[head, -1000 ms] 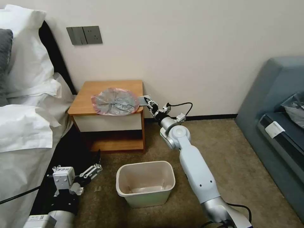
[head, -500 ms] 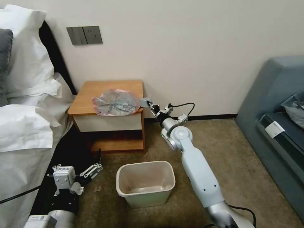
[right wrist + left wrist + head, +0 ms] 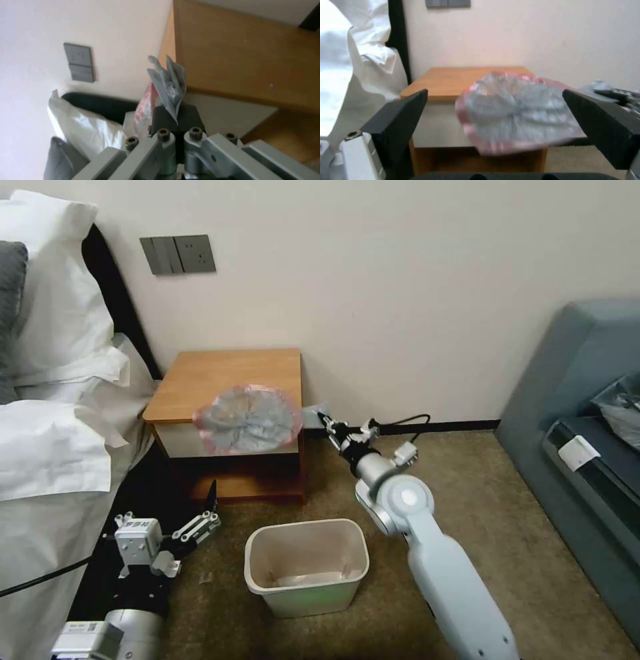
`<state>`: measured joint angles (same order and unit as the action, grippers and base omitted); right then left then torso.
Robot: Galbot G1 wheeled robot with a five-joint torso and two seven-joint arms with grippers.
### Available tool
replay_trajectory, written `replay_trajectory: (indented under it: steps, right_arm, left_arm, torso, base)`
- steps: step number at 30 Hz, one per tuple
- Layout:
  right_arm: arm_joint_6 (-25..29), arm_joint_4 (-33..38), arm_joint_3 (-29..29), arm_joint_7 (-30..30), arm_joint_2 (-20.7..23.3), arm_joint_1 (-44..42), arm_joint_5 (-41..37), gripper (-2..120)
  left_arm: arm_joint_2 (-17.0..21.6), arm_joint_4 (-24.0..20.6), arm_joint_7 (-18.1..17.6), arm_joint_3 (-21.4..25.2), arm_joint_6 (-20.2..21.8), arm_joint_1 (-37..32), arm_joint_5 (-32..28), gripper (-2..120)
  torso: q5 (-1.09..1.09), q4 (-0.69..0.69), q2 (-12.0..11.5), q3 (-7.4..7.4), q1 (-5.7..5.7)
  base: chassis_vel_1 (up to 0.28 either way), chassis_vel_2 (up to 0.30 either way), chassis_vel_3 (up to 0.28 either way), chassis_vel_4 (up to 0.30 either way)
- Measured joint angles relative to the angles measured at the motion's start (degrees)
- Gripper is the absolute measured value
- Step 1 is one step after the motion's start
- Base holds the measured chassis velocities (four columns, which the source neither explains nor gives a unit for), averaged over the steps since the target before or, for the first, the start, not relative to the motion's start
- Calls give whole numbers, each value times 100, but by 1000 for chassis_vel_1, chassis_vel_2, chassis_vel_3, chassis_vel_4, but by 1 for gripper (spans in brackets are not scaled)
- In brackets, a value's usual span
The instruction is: Pick up the garbage bag from the table and place it over the trash can.
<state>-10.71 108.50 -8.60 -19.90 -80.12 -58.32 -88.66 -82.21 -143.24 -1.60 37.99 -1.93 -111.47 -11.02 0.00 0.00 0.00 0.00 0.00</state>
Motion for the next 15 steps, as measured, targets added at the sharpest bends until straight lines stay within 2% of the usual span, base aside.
replay_trajectory:
  steps: [6, 15]
  right_arm:
    - [45, 859, 70, -176, 142, -621, -88, 0]
    - [80, 1487, 346, -319, 154, -1358, 91, 0]
  left_arm:
    - [-20, 0, 0, -21, 14, 201, -20, 100]
    - [2, 0, 0, -28, 15, 307, -37, 100]
  torso:
    - [0, 0, 0, 0, 0]
    - [0, 0, 0, 0, 0]
  base:
    - [0, 0, 0, 0]
    - [0, 0, 0, 0]
